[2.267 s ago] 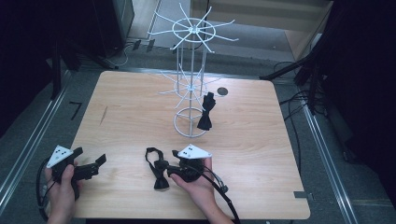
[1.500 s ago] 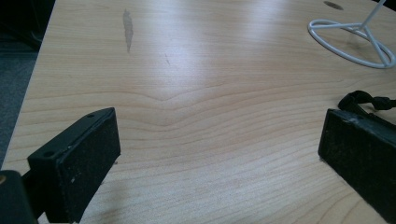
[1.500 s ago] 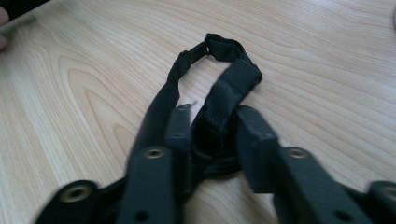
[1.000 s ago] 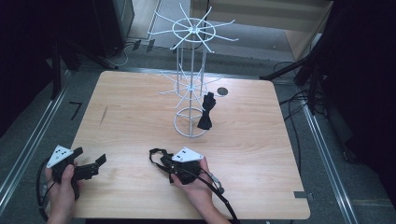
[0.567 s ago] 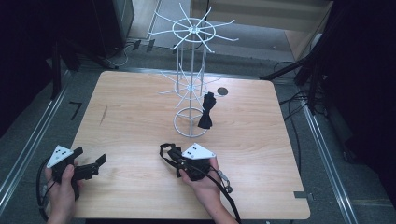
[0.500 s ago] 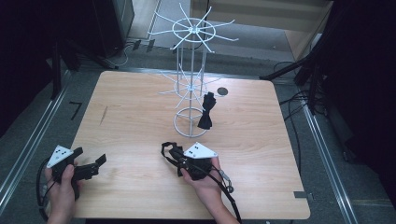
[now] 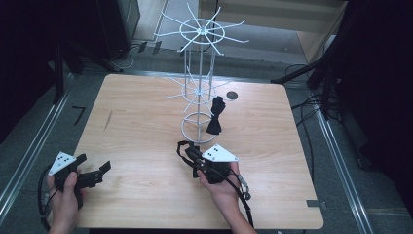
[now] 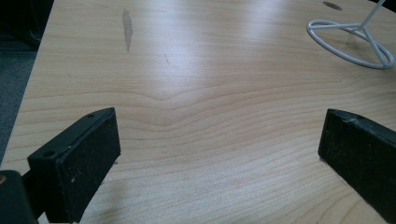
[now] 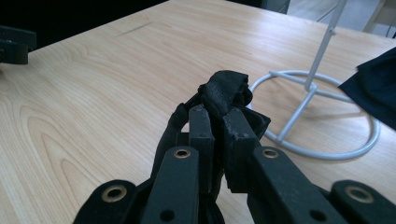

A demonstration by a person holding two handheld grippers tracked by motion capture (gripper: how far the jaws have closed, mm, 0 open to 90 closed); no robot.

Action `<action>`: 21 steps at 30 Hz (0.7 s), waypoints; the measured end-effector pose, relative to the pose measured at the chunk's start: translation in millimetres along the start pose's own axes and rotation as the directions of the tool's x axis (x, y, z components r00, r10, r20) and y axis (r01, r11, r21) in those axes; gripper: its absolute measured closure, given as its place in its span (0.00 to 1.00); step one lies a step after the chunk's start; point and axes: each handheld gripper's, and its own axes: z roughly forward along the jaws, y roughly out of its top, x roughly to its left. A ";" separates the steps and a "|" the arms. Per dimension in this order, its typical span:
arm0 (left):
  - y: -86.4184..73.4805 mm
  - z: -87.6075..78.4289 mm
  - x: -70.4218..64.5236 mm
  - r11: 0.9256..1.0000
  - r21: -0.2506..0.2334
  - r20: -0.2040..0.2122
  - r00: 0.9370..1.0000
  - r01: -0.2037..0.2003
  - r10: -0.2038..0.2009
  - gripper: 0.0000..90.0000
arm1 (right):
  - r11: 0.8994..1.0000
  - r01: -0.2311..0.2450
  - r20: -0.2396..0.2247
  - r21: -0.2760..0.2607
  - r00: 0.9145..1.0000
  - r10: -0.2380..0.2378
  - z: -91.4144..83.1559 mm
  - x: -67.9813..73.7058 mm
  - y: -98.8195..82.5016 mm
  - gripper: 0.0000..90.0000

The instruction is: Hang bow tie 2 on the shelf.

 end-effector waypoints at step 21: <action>0.1 0.0 -0.1 1.000 0.002 -0.001 1.000 -0.001 0.001 0.00 | 0.995 -0.009 0.052 -0.096 0.999 0.014 -27.7 -17.6 18.9 0.94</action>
